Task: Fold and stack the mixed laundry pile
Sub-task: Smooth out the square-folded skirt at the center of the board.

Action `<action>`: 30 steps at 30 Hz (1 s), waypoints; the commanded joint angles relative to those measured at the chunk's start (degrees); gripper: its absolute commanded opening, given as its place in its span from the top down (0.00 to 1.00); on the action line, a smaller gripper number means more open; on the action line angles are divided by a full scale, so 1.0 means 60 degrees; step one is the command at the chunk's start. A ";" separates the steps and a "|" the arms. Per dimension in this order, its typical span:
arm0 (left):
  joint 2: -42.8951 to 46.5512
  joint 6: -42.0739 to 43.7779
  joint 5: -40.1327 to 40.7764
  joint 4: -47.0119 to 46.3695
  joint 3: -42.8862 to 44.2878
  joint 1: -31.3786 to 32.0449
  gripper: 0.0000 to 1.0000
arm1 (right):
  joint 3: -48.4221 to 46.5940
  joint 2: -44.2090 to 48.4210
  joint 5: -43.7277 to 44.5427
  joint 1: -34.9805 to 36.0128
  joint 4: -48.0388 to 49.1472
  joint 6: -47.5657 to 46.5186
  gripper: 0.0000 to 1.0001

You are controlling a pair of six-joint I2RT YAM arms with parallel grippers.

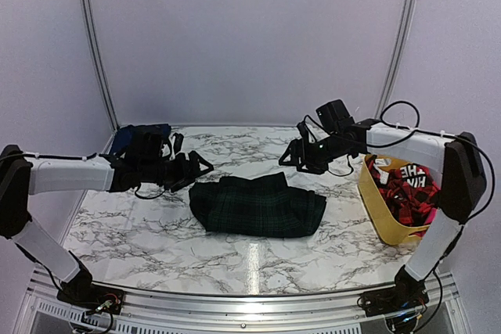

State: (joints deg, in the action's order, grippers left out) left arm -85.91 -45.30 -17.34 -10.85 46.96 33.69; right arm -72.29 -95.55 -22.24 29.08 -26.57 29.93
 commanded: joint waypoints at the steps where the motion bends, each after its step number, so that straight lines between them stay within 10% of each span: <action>1: -0.0732 0.1153 0.0212 0.1100 0.1322 0.0071 0.14 | -0.0953 -0.1308 -0.0279 0.0081 -0.0226 -0.0525 0.33; 10: -0.3792 0.1585 0.0065 0.2493 0.3700 0.1157 0.40 | -0.0439 -0.2583 -0.0630 0.0228 0.0580 -0.0423 0.51; 16: -0.4742 0.1172 0.1220 0.3554 0.3441 0.1077 0.69 | 0.0225 -0.3046 0.0030 0.0243 0.0411 -0.0988 0.76; 21: -0.4340 0.1106 0.1468 0.3697 0.2621 0.0914 0.73 | -0.0082 -0.4004 0.0323 0.0605 0.0414 -0.1911 0.94; 27: -0.1964 0.0487 0.1664 0.3901 0.1800 0.0153 0.06 | -0.1846 -0.4594 0.0195 0.0836 -0.0215 -0.2342 0.94; 30: -0.0585 -0.0216 0.2198 0.4600 0.1313 0.0024 0.01 | -0.1985 -0.4349 0.0116 0.0832 -0.0453 -0.2298 0.92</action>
State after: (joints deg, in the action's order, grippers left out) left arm -98.35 -41.54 -10.20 6.90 58.15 35.42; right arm -83.11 -121.10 -24.08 34.00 -22.63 18.00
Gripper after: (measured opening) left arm 0.979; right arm 0.071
